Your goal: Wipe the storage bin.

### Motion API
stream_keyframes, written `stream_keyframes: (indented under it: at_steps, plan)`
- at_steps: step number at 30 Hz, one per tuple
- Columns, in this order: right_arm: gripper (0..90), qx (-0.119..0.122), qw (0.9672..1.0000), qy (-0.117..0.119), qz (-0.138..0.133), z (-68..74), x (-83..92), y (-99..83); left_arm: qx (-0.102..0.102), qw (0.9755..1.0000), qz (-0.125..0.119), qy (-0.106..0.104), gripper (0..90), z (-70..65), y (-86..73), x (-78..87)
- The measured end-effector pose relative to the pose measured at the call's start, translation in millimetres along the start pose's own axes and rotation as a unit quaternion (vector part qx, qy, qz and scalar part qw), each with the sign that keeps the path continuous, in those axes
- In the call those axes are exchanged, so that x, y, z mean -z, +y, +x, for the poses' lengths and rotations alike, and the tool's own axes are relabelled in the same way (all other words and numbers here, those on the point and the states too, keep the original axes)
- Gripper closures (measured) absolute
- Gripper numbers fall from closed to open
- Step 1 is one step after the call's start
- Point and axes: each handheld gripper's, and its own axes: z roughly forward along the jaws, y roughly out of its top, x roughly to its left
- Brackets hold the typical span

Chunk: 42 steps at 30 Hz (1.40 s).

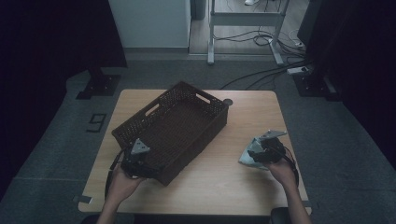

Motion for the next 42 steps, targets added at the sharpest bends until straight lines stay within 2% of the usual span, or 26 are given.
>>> stream_keyframes:
  at_steps: [7, 13, 17, 22, 26, 29, 30, 32, 35, 37, 42]
  plan:
    - [22.9, -0.006, 0.9998, 0.002, 0.021, -4.2, -11.7, -6.3, 0.002, 1.0000, 0.002, -0.004, 0.5, -6.6, -13.0, 13.6]
    - [19.7, -0.015, 0.9989, 0.011, 0.043, -8.7, -26.2, -11.5, -0.006, 0.9999, -0.013, -0.004, 0.0, -7.7, -15.2, 25.2]
    - [31.9, -0.018, 0.9983, 0.004, 0.056, -12.0, -31.9, -12.0, -0.011, 0.9995, -0.028, 0.000, 0.0, -5.8, -15.3, 39.0]
    - [48.6, -0.025, 0.9969, 0.002, 0.075, -13.5, -35.3, -11.3, -0.012, 0.9995, -0.029, 0.010, 0.0, 0.1, -26.9, 50.4]
    - [64.6, -0.029, 0.9957, 0.006, 0.088, -13.6, -33.8, -8.4, 0.002, 0.9993, -0.030, 0.023, 0.0, 10.9, -42.7, 54.9]
    - [73.4, -0.028, 0.9954, 0.006, 0.091, -12.3, -33.3, -6.8, 0.013, 0.9990, -0.032, 0.029, 0.0, 19.6, -55.3, 56.0]
    - [73.9, -0.027, 0.9952, 0.004, 0.094, -11.5, -32.7, -6.1, 0.017, 0.9989, -0.031, 0.031, 0.0, 22.2, -59.2, 55.7]
    - [75.0, -0.024, 0.9957, 0.005, 0.089, -11.9, -30.9, -4.8, 0.025, 0.9988, -0.028, 0.030, 0.0, 27.7, -66.0, 53.4]
    - [75.8, -0.025, 0.9973, 0.003, 0.069, -11.8, -24.6, 0.2, 0.037, 0.9985, -0.027, 0.031, 0.0, 34.6, -73.2, 46.6]
    - [75.9, -0.027, 0.9982, 0.007, 0.054, -10.0, -20.4, 5.5, 0.040, 0.9983, -0.028, 0.033, 0.0, 37.7, -76.0, 41.3]
    - [75.8, -0.013, 0.9995, 0.020, 0.022, -1.8, -16.2, 24.3, 0.038, 0.9983, -0.029, 0.032, 0.0, 40.0, -79.8, 28.6]
